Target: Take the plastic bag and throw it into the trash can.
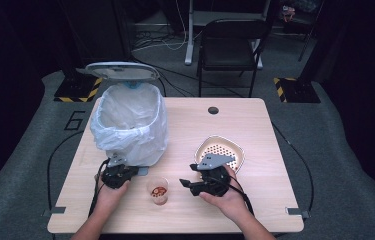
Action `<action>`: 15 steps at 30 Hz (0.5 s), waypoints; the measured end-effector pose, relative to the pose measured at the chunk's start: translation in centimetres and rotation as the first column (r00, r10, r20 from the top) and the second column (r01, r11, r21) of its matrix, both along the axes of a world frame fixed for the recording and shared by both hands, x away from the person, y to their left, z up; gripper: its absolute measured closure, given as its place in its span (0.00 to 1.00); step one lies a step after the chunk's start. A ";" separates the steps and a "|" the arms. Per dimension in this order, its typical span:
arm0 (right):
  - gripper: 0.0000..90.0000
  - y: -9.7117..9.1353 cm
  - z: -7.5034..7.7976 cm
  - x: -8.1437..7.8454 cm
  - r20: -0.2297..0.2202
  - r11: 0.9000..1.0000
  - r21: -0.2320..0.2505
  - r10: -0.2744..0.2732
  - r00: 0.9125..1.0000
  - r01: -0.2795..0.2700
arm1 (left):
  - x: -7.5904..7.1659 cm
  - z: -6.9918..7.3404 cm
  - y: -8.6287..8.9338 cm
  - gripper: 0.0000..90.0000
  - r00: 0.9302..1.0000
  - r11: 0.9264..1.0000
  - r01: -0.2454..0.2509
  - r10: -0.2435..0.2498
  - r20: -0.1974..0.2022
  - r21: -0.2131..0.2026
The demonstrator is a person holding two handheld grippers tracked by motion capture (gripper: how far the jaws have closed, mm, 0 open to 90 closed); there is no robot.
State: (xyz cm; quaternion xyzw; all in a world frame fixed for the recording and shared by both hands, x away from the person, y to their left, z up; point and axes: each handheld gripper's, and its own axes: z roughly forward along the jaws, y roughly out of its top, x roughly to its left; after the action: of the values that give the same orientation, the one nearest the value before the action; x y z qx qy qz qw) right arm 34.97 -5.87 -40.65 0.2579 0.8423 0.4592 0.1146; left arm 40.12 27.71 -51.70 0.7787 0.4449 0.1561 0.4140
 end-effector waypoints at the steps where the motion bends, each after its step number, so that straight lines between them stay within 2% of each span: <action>1: 0.40 0.3 -0.2 0.0 0.015 1.000 -0.012 0.002 1.000 -0.002 | 0.0 0.0 0.0 1.00 1.000 1.000 0.002 -0.002 -0.005 0.003; 5: 0.40 1.2 -1.1 -0.3 -0.009 1.000 -0.004 0.010 1.000 -0.010 | 0.0 0.0 0.0 1.00 1.000 1.000 0.002 -0.002 -0.005 0.004; 8: 0.40 1.6 -1.8 -0.6 -0.001 1.000 0.001 0.013 1.000 -0.013 | 0.1 0.0 0.1 1.00 1.000 1.000 0.008 -0.008 0.000 0.012; 9: 0.40 1.7 -2.1 -0.7 -0.004 1.000 0.004 0.012 1.000 -0.012 | 0.1 0.0 0.1 1.00 1.000 1.000 0.011 -0.011 -0.015 0.004; 10: 0.40 1.8 -2.4 -0.8 -0.001 1.000 0.008 0.009 1.000 -0.009 | 0.0 -0.1 -0.1 1.00 1.000 1.000 -0.003 0.003 -0.015 -0.023; 11: 0.40 1.9 -2.7 -0.9 0.002 1.000 0.010 0.008 1.000 -0.008 | 0.0 -0.1 -0.2 1.00 1.000 0.999 -0.011 0.011 -0.018 -0.031; 12: 0.40 1.9 -2.9 -0.9 -0.004 1.000 0.014 0.009 1.000 -0.009 | -0.2 -0.1 -0.4 1.00 0.999 0.998 -0.037 0.035 -0.035 -0.054; 15: 0.40 2.2 -3.6 -1.1 -0.010 1.000 0.021 0.004 1.000 -0.004 | -0.2 -0.1 -0.4 1.00 0.999 0.998 -0.034 0.033 -0.034 -0.050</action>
State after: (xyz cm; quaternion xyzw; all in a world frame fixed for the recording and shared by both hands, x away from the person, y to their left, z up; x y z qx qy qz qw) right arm 33.91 -3.68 -44.28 0.2596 0.8386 0.4669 0.1066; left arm 39.94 27.33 -51.82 0.7628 0.4685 0.1388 0.4235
